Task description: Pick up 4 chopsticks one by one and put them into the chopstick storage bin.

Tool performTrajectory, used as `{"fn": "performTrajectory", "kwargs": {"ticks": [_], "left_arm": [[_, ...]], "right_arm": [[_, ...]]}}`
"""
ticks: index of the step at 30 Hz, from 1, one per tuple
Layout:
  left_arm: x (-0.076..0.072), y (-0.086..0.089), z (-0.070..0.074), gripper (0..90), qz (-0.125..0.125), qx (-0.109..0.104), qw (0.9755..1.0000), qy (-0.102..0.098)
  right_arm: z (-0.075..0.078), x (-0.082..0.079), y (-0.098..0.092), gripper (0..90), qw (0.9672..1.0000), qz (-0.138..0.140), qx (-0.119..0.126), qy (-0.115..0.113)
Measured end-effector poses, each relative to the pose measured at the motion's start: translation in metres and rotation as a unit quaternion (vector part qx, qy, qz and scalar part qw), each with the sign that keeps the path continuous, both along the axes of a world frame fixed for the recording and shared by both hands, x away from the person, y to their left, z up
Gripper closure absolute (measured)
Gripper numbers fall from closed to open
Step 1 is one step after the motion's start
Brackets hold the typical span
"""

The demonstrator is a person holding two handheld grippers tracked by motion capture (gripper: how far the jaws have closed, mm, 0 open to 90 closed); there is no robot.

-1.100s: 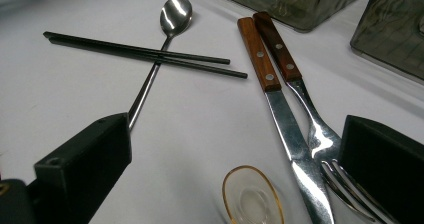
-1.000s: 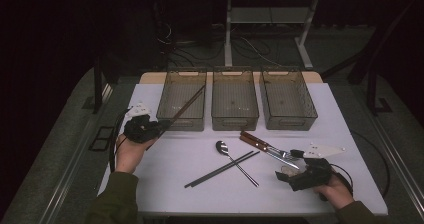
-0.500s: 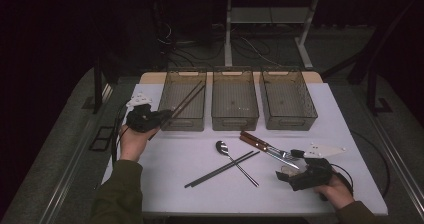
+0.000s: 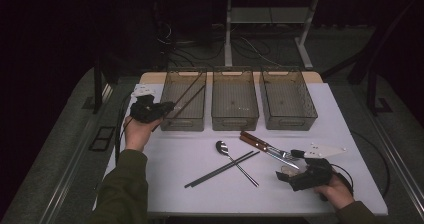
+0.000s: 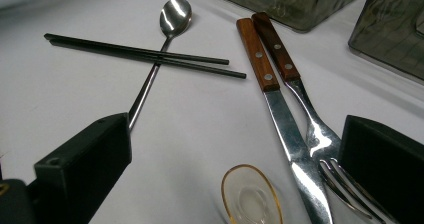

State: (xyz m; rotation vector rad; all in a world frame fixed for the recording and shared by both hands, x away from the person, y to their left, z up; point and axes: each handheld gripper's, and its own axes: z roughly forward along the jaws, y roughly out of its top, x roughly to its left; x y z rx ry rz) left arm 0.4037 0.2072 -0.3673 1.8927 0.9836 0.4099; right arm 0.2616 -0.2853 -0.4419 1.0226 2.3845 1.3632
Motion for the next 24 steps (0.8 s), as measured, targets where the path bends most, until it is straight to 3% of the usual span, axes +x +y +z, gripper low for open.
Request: {"fn": "performTrajectory", "kwargs": {"ticks": [17, 24], "left_arm": [[0.039, -0.013, 0.005, 84.7, 0.023, 0.004, 0.9996, 0.013], [0.052, -0.024, 0.004, 84.8, 0.023, 0.023, 0.9993, 0.017]], "right_arm": [[0.001, -0.002, -0.001, 0.6, 1.0000, -0.003, 0.002, -0.002], [0.001, -0.002, -0.001, 0.6, 1.0000, -0.001, 0.004, -0.001]]}}
